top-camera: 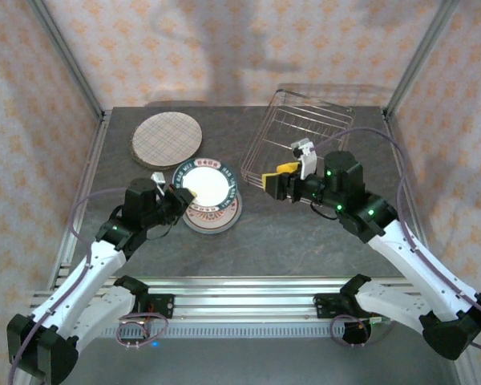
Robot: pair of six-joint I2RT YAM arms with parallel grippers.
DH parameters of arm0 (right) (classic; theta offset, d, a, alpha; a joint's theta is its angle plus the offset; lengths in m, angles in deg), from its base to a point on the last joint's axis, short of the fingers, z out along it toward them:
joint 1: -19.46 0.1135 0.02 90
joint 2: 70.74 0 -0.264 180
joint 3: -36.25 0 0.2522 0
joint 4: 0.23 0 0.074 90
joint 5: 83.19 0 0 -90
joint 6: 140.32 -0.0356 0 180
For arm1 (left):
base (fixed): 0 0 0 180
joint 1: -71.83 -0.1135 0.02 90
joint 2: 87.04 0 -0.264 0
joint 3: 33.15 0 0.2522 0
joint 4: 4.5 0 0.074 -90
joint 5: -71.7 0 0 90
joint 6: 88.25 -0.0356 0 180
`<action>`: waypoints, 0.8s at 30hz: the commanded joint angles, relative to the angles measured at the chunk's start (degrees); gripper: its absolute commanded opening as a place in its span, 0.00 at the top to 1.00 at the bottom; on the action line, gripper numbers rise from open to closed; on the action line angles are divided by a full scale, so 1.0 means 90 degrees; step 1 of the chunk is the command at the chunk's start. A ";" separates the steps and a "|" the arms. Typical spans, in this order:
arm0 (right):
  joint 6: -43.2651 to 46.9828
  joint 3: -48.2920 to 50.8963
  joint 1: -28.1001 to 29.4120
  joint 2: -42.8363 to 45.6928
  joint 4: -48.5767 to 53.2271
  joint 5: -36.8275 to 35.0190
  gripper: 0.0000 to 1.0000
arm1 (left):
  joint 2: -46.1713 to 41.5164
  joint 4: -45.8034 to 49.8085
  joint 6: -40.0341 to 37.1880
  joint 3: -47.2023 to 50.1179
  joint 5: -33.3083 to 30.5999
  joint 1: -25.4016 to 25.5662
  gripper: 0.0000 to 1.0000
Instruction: Unload the plates from the dish rack
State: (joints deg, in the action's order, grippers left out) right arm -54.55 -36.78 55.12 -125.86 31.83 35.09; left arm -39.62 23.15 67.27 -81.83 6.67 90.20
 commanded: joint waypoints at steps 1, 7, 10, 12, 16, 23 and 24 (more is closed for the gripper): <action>0.0825 0.0147 0.0104 0.0097 -0.0270 0.0030 0.36 | -0.0134 -0.0435 -0.0043 0.0499 -0.0321 -0.0019 1.00; 0.1155 0.0519 0.0268 0.0206 -0.0372 -0.0205 0.29 | 0.0064 -0.1198 0.0090 0.1145 -0.0459 -0.0005 1.00; 0.1114 0.0625 0.0266 0.0143 -0.0402 -0.0212 0.29 | 0.0277 -0.1596 0.0101 0.1387 -0.0510 -0.0010 1.00; 0.1054 0.0657 0.0280 0.0119 -0.0454 -0.0186 0.29 | 0.0467 -0.1922 0.0137 0.1517 -0.0479 -0.0004 1.00; 0.0999 0.0696 0.0276 0.0061 -0.0495 -0.0166 0.29 | 0.0897 -0.2403 0.0124 0.1614 -0.0414 -0.0009 1.00; 0.1018 0.0735 0.0276 0.0023 -0.0550 -0.0084 0.29 | 0.1611 -0.3018 0.0133 0.1558 -0.0237 -0.0006 1.00; 0.1019 0.0735 0.0276 0.0013 -0.0549 -0.0091 0.29 | 0.1688 -0.3082 0.0133 0.1555 -0.0222 0.0000 1.00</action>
State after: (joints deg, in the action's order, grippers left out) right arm -46.14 -30.52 57.30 -125.66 29.54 34.21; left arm -25.48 1.97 67.92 -67.31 3.81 90.20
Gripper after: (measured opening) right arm 0.712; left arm 0.077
